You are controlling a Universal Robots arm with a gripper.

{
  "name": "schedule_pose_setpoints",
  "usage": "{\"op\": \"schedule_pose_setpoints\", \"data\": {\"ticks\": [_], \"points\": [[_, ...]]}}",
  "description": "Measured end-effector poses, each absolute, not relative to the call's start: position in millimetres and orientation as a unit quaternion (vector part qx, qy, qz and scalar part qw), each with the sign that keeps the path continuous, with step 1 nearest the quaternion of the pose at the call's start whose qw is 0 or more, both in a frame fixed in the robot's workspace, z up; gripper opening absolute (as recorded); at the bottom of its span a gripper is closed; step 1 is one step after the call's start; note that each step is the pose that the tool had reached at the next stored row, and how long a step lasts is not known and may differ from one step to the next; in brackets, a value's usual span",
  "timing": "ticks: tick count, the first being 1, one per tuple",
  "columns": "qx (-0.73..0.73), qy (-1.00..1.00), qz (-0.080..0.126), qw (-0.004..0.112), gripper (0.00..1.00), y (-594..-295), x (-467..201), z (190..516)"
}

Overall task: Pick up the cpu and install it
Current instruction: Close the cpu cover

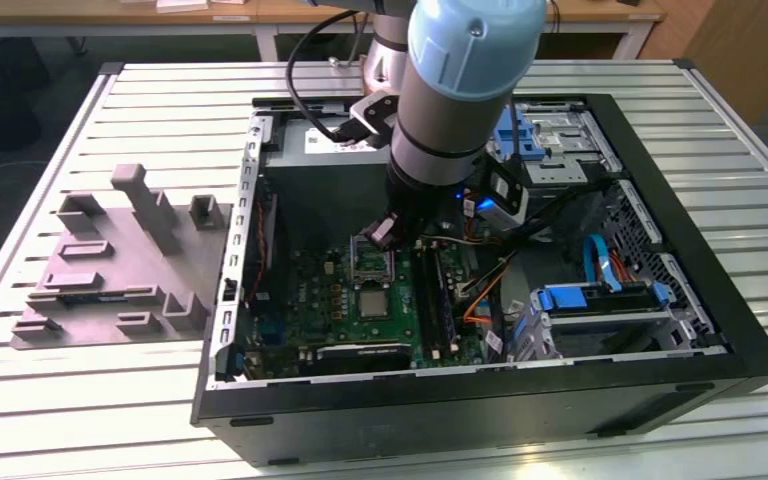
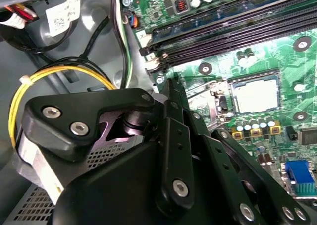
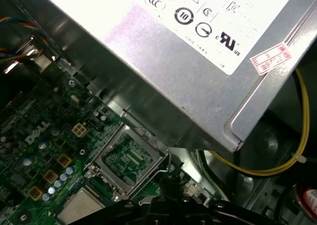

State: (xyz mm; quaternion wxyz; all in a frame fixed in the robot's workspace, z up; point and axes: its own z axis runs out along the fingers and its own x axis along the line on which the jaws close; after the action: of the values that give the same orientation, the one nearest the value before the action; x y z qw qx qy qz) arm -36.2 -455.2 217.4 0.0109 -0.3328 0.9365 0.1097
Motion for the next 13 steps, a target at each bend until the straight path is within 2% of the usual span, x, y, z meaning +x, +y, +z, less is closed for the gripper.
{"op": "schedule_pose_setpoints", "data": {"ticks": [4, 13], "points": [[-0.332, 0.934, 0.132, 0.019, 0.11, -455.0, -36.3, 215.9], [-0.332, 0.934, 0.133, 0.019, 0.11, -451.7, -36.2, 212.5]]}}
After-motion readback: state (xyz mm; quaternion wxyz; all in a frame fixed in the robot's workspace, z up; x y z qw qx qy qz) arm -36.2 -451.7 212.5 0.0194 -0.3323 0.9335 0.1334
